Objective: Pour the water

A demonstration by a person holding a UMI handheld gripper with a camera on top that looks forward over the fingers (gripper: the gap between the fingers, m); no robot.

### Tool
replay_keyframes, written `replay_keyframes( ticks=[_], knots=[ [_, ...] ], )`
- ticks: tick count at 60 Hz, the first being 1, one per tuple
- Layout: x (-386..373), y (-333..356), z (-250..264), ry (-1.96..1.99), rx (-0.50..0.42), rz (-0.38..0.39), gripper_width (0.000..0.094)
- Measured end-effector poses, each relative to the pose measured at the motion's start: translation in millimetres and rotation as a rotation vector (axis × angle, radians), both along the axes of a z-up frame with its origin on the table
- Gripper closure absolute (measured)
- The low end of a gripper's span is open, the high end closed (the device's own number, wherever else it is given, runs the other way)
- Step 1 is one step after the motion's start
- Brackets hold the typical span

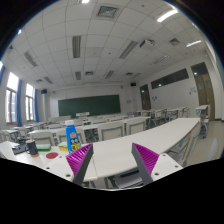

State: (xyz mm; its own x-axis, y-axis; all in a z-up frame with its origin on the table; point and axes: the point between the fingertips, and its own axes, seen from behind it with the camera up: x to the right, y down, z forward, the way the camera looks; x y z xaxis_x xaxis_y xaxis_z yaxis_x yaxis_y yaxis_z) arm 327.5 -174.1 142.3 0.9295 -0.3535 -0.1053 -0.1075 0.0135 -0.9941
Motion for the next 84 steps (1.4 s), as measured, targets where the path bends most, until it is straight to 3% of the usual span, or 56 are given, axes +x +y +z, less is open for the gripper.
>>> replay_keyframes(
  ticks=[8,18,34,49,51,53,56,64,73,84],
  knots=[
    [-9.6,21.3,-5.3,0.003,-0.032,0.029,0.011],
    [-30.0,47.1,-2.0,-0.023,-0.069,0.144,0.011],
    [-103.7,171.0,-28.0,-0.085,-0.171,0.309,0.012],
    [-110.1,258.6,-64.1,-0.07,-0.265,0.256,0.0136],
    [-108.6,264.0,-68.4,-0.052,-0.271,0.246,0.021],
    [-106.4,266.1,-71.8,-0.023,-0.286,0.262,0.0392],
    [-114.2,267.7,-76.1,-0.033,-0.271,0.237,0.0405],
    [-115.3,270.8,-74.8,-0.08,-0.254,0.191,0.0549],
    [-123.3,269.1,-62.0,-0.252,-0.301,0.149,0.0579],
    [-182.6,281.0,24.7,-0.814,-0.331,0.078,0.058]
  ],
)
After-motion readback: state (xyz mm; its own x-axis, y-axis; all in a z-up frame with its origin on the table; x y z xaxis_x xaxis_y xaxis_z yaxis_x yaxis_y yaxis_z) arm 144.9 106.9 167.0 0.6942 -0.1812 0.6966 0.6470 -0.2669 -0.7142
